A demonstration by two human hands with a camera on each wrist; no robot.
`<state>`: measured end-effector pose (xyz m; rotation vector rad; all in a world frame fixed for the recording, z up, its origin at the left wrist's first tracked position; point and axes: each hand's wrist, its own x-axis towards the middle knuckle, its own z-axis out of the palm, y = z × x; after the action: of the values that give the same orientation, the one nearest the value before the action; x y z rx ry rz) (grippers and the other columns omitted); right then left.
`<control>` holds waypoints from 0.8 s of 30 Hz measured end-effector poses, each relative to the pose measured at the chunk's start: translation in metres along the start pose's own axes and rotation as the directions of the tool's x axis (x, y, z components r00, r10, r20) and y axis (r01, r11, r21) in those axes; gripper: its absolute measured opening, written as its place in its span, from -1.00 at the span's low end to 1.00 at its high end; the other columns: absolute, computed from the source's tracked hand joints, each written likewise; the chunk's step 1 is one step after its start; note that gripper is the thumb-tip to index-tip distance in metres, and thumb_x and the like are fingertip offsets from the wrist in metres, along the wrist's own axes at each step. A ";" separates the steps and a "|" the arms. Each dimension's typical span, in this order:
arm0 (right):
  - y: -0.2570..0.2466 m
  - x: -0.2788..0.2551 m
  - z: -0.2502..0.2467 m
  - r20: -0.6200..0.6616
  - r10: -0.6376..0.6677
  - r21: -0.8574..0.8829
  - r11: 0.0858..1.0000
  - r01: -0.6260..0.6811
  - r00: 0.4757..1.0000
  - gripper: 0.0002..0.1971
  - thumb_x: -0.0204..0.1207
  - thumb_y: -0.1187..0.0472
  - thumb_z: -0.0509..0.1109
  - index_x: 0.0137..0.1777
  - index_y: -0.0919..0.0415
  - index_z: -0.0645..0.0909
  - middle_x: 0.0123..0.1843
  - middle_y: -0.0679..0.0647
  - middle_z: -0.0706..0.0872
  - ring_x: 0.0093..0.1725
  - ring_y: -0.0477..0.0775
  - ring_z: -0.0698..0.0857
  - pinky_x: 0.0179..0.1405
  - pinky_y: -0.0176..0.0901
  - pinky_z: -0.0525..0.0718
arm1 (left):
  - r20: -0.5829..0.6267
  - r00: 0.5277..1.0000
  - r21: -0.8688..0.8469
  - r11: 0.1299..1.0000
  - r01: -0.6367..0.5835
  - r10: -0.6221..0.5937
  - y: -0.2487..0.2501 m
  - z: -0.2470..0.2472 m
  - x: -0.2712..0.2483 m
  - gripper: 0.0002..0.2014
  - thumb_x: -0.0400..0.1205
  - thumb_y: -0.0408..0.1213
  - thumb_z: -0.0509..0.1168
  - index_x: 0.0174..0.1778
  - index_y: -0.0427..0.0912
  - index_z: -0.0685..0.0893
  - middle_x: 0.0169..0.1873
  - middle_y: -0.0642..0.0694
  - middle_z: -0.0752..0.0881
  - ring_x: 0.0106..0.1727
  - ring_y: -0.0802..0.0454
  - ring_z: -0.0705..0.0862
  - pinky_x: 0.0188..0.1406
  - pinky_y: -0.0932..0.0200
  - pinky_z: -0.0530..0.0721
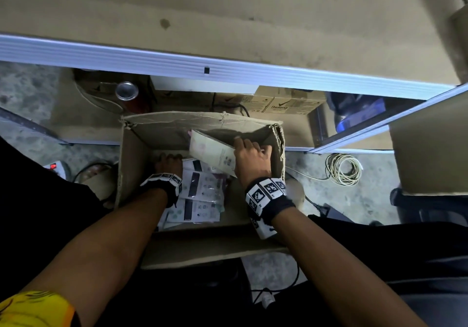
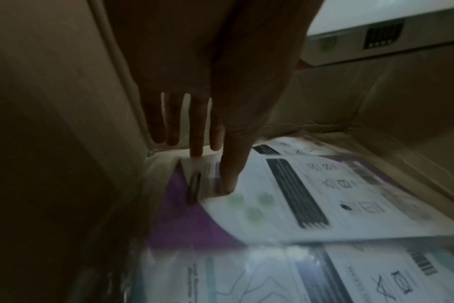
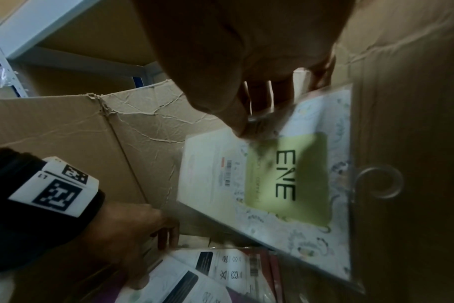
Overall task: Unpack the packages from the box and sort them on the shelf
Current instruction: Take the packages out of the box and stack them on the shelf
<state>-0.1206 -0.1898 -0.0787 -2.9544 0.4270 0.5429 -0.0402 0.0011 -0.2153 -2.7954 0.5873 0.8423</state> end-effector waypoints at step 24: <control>-0.007 -0.013 0.008 -0.065 0.009 -0.021 1.000 -0.010 0.998 -0.42 0.48 0.34 0.33 0.52 0.15 0.37 0.22 0.12 0.67 0.32 0.24 0.60 0.42 0.40 0.22 | 0.360 0.897 -0.131 0.966 -0.224 0.257 -0.002 0.006 -0.041 -0.72 0.45 -0.46 0.53 0.08 -0.30 0.79 0.22 -0.29 0.74 0.24 -0.16 0.73 0.24 0.11 0.67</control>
<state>-0.1327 -0.1789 -0.0809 -2.9984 0.4449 0.4562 -0.0734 0.0177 -0.1971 -2.5577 0.8544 1.4425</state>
